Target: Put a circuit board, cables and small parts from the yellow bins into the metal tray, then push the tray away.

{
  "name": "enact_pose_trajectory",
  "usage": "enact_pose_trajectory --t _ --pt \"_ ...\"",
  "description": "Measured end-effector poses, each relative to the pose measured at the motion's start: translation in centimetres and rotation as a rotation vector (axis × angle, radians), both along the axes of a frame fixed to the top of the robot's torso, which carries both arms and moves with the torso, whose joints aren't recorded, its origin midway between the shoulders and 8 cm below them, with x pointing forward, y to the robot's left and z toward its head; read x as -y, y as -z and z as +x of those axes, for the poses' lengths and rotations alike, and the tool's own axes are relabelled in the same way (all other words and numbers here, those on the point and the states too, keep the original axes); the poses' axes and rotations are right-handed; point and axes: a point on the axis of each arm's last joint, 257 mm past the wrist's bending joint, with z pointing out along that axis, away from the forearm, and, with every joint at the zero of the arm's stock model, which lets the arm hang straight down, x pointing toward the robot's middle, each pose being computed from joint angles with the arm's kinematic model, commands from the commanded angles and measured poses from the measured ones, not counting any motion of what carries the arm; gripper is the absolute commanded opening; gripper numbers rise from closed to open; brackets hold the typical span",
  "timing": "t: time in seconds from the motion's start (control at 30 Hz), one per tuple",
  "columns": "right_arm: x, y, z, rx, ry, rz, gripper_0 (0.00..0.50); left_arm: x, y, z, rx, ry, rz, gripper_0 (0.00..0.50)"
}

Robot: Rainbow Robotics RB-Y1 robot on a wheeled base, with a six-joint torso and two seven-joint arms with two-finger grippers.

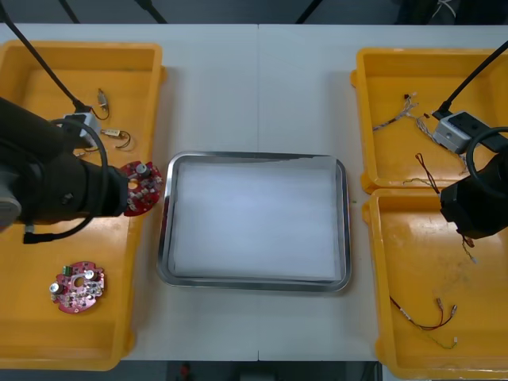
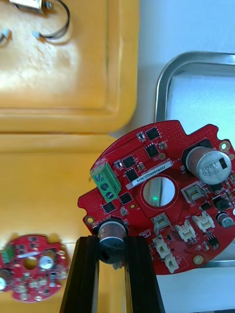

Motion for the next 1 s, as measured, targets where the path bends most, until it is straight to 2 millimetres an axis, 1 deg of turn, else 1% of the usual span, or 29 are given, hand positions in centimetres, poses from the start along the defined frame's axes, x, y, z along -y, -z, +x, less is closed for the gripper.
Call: enact_pose_trajectory --t 0.13,0.2,0.6,0.73,0.87,1.0 --pt "0.0 0.0 0.0 0.000 0.000 0.000 0.000 1.8 1.4 -0.1 -0.010 -0.126 -0.085 0.000" --pt "0.0 0.0 0.0 0.000 0.000 0.000 0.000 2.7 2.0 -0.2 -0.013 -0.151 -0.107 0.000" --pt "0.0 0.0 0.0 0.000 0.000 0.000 0.000 7.2 4.6 -0.9 0.006 -0.049 -0.066 0.000" --pt "0.0 0.0 0.0 0.000 0.000 0.000 0.000 8.6 5.7 -1.1 -0.003 -0.025 -0.053 0.000" --pt "0.0 0.0 0.0 0.000 0.000 0.000 0.000 9.3 7.0 -1.0 -0.006 -0.021 -0.029 0.000" --pt "0.0 0.0 0.0 0.000 0.000 0.000 0.000 9.4 8.4 -1.0 -0.017 -0.029 -0.006 0.000"
